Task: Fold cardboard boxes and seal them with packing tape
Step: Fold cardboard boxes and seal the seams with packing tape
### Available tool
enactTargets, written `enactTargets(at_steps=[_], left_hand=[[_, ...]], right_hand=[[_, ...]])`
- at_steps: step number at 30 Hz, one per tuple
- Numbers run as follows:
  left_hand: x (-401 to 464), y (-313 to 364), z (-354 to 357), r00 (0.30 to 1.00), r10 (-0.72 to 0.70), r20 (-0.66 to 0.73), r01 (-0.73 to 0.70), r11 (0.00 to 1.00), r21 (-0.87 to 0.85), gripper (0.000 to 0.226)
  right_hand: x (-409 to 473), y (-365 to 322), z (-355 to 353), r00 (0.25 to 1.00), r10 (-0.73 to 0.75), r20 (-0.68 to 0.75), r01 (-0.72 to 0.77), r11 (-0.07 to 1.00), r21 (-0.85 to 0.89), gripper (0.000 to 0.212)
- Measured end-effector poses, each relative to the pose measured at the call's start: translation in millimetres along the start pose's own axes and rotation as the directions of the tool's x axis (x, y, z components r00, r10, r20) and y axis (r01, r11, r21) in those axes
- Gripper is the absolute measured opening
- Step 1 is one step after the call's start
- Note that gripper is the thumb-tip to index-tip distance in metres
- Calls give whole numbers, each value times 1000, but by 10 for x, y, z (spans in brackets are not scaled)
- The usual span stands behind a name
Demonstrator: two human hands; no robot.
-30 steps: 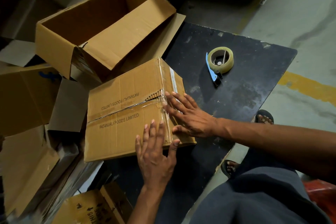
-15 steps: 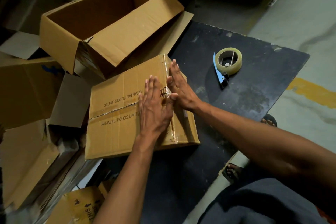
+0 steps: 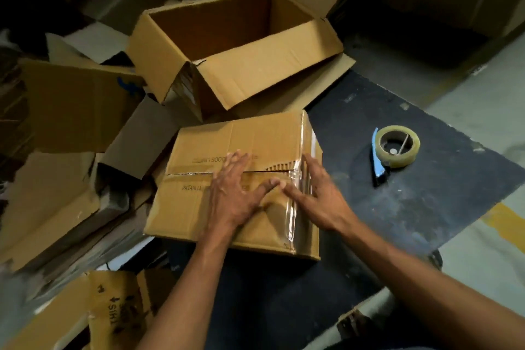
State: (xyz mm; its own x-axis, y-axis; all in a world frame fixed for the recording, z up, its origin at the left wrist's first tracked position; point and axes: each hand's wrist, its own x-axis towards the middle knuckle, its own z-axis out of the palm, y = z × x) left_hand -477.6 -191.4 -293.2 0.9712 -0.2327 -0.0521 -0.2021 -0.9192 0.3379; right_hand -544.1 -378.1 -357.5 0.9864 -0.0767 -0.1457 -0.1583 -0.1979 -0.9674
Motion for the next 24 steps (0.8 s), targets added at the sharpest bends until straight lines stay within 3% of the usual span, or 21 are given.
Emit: enactTargets(at_steps=[3, 6, 8, 10, 14, 15, 17, 20, 22, 24], left_hand=[[-17, -790, -298, 915, -370, -160, 387, 917, 94, 97], [-166, -1475, -501, 764, -639, -86, 644, 763, 54, 103], [-321, -1656, -599, 746, -665, -39, 665, 747, -24, 98], [-511, -1695, -650, 755, -655, -24, 652, 755, -66, 80], [-1085, -1534, -641, 759, -651, 1, 650, 759, 12, 63], [-1261, -1473, -625, 767, -642, 23, 641, 767, 31, 60], [-1581, -1340, -595, 773, -630, 75, 629, 777, 44, 51], [-1731, -1209, -635, 809, -587, -13, 587, 809, -15, 46], [-1580, -1207, -707, 802, -569, -181, 549, 822, -153, 37], [-1320, -1270, -742, 790, -561, -248, 495, 822, -283, 35]], right_hand=[[-191, -5, 138, 996, 1, 87, 1, 1000, -19, 131], [-142, -52, 16, 981, 58, 184, -50, 998, -45, 140], [-43, -122, -92, 952, 68, 298, -47, 996, -78, 128], [124, -213, -247, 915, 90, 394, -70, 995, -65, 118], [557, -460, -690, 825, 157, 543, -56, 979, -198, 106], [656, -517, -769, 826, 192, 531, -41, 958, -283, 107], [794, -626, -852, 903, 181, 388, 13, 894, -448, 102], [724, -695, -786, 994, -68, 91, 113, 667, -737, 79], [418, -678, -620, 976, -209, 59, 168, 558, -812, 67], [-51, -591, -370, 969, -224, 105, 216, 561, -799, 68]])
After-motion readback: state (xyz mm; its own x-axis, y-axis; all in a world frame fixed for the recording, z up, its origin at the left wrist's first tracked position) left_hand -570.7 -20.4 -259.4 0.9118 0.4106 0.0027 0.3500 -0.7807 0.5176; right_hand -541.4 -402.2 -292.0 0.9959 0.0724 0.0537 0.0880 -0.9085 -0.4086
